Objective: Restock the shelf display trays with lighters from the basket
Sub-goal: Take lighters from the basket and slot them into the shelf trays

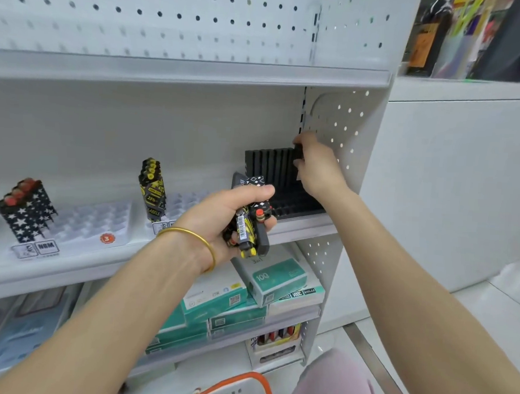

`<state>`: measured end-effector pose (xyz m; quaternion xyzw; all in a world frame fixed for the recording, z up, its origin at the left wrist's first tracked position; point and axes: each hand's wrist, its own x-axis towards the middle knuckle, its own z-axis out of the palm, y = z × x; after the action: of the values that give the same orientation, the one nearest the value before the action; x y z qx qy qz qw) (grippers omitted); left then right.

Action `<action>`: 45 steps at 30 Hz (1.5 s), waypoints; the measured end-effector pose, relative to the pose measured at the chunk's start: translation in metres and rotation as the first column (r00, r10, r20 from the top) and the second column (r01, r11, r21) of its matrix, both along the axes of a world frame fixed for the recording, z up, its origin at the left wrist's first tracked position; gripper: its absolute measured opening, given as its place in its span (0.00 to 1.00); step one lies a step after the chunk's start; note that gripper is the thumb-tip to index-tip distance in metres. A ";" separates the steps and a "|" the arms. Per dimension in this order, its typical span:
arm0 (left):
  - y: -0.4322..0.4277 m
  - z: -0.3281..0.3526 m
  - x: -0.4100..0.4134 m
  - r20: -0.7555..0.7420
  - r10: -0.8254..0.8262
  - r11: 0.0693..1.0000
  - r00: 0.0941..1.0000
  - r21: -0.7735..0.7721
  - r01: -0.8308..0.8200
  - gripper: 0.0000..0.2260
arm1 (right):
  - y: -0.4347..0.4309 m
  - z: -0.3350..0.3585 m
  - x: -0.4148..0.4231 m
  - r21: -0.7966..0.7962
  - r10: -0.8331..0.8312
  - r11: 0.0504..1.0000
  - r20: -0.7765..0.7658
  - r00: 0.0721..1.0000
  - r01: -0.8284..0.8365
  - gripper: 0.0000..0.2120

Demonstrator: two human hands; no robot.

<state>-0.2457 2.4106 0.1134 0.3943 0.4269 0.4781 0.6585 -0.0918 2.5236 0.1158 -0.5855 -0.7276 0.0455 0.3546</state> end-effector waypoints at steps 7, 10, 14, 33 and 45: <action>0.000 0.000 -0.001 -0.022 0.017 1.000 1.000 0.020 -0.017 0.09 | 0.005 -0.006 0.001 -0.038 0.037 0.999 0.032 0.999 -0.036 0.23; 0.001 0.000 -0.003 -0.063 0.009 0.999 0.998 0.040 -0.006 0.09 | 0.006 -0.007 0.000 -0.067 0.039 0.997 0.020 0.999 -0.037 0.28; 0.001 0.001 -0.003 -0.084 0.025 0.998 0.996 0.054 -0.020 0.10 | -0.005 -0.004 0.000 -0.030 -0.014 0.999 0.065 0.998 0.016 0.34; -0.002 -0.002 -0.004 -0.012 0.105 0.983 0.994 0.153 -0.102 0.28 | -0.090 0.006 -0.021 -0.102 0.360 0.650 -0.831 0.423 -0.753 0.11; -0.023 0.001 -0.020 0.035 0.178 0.968 0.983 0.171 -0.181 0.09 | -0.092 0.008 -0.037 -0.103 0.246 0.719 -0.887 0.391 -0.687 0.09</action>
<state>-0.2660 2.3878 0.1142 0.4052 0.4111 0.5750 0.5798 -0.1284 2.4313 0.1238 -0.3183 -0.5759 0.5853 0.4738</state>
